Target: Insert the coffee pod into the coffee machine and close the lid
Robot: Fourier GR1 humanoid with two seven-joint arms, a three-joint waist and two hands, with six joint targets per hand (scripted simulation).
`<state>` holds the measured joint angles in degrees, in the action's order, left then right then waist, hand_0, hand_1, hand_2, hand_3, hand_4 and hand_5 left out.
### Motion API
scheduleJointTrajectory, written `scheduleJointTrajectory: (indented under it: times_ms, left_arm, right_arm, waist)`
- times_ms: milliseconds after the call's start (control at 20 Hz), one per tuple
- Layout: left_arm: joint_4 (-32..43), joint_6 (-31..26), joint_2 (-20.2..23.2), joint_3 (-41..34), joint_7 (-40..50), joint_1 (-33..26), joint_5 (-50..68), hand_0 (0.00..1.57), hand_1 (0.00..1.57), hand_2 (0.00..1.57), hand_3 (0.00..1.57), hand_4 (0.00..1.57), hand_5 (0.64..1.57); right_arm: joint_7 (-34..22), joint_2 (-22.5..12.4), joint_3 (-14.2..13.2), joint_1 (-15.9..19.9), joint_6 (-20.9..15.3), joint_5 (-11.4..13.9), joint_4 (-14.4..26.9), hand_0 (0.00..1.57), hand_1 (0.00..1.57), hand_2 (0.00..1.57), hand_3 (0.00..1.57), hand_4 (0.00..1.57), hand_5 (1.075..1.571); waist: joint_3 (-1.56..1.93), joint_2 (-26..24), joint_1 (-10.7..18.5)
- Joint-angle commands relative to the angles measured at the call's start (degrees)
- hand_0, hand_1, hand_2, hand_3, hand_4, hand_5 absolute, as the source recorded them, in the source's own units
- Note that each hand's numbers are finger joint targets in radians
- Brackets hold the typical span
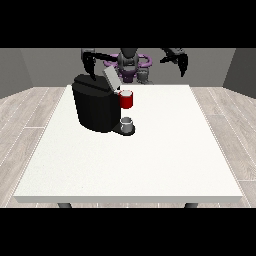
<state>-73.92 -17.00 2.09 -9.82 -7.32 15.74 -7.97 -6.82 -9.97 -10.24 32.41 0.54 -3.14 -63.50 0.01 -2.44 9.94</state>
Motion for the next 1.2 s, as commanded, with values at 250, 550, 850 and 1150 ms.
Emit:
scheduleJointTrajectory:
  times_ms: [250,550,850,1150]
  left_arm:
    - [-7.02,0.88,2.57,-0.03,3.07,0.37,2.08,0.0,0.0,0.0,0.0,0.32,1.571]
    - [-5.6,2.18,4.13,-0.79,-0.12,-3.94,1.45,0.0,0.0,0.0,0.0,0.36,1.571]
    - [-8.88,3.19,1.74,2.97,1.18,-3.56,0.37,0.0,0.0,0.0,0.0,0.37,1.571]
    - [-8.92,3.32,2.3,2.49,4.11,-2.44,1.13,0.0,0.0,0.0,0.0,0.33,1.571]
  right_arm:
    - [2.81,0.61,1.95,6.08,-0.03,1.47,4.17,0.0,0.0,0.0,0.0,0.0,1.571]
    - [1.05,-0.82,3.32,7.15,3.31,1.55,4.1,0.0,0.0,0.0,0.0,0.08,1.571]
    - [4.94,-1.01,3.51,10.75,1.41,3.97,8.05,0.0,0.0,0.0,0.0,0.2,1.571]
    - [1.01,-1.02,4.94,16.25,1.18,5.04,7.04,0.0,0.0,0.0,0.0,0.1,1.571]
  waist:
    - [0.0,4.95,-0.39]
    - [-0.01,4.62,-2.49]
    - [0.0,7.9,1.0]
    - [-0.01,6.05,2.46]
